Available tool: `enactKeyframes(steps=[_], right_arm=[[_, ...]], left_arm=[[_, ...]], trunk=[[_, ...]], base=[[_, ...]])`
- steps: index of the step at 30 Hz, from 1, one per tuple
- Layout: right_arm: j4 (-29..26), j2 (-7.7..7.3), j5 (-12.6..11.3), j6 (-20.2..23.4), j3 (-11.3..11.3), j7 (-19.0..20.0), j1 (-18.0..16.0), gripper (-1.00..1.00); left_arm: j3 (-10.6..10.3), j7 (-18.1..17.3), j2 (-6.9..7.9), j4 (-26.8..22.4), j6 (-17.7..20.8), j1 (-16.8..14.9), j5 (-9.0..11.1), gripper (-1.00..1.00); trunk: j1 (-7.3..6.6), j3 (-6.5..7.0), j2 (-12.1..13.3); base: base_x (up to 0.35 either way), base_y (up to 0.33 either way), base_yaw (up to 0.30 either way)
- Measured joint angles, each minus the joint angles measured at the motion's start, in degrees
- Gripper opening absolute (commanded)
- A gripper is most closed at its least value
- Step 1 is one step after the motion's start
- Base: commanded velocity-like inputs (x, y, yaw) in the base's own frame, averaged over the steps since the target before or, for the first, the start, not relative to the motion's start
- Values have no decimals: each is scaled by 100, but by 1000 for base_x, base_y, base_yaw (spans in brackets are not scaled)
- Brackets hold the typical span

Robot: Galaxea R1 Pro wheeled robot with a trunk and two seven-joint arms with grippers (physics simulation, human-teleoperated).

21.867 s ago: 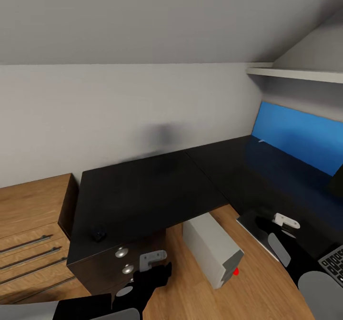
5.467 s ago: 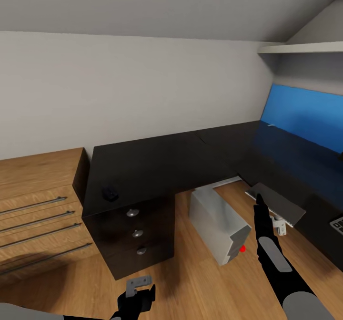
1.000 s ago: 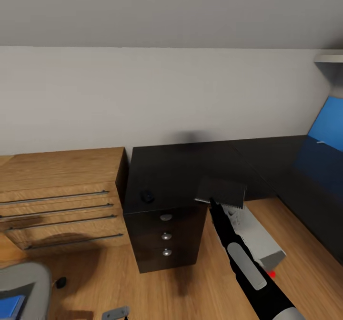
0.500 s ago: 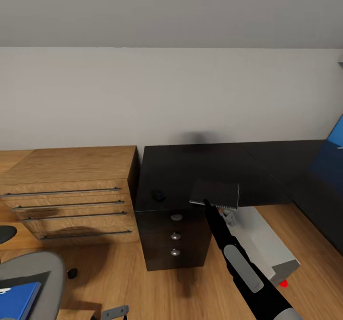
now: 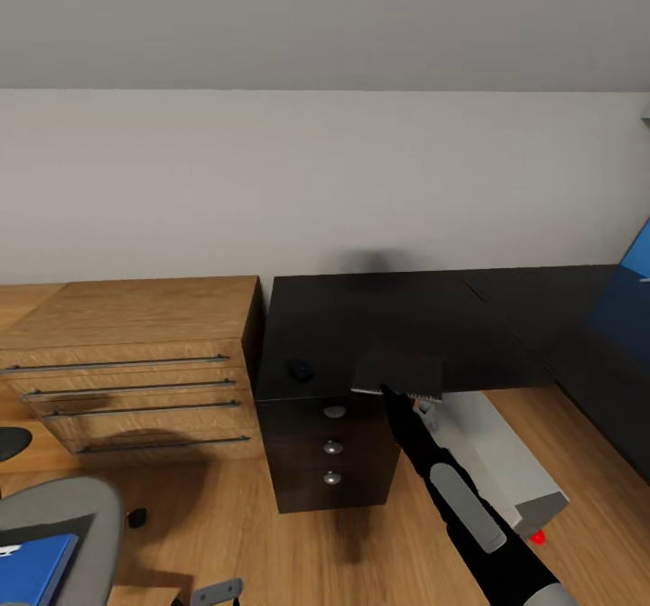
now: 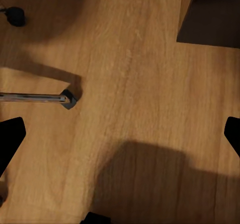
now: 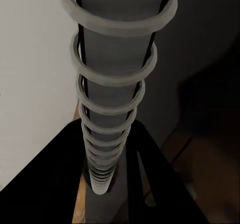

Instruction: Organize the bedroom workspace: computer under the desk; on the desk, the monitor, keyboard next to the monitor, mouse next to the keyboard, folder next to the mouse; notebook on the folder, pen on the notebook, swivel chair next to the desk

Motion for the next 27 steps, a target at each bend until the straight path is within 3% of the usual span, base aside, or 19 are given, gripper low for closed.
enactKeyframes(steps=[1,5,19,27], right_arm=[[1,-2,-121,76,1,0,-1,-100],[2,-23,-243,144,2,4,0,-100],[2,-32,-268,158,4,9,-3,-100],[1,-32,-267,155,4,10,-1,-100]], left_arm=[[0,0,-3,-1,0,2,1,100],[0,0,-6,0,1,3,0,100],[0,0,-10,6,2,3,6,100],[0,0,-8,7,9,4,5,100]], trunk=[[0,0,0],[65,-53,-119],[373,-305,-681],[373,-305,-682]], base=[[0,0,0],[0,0,0],[0,0,0],[0,0,0]])
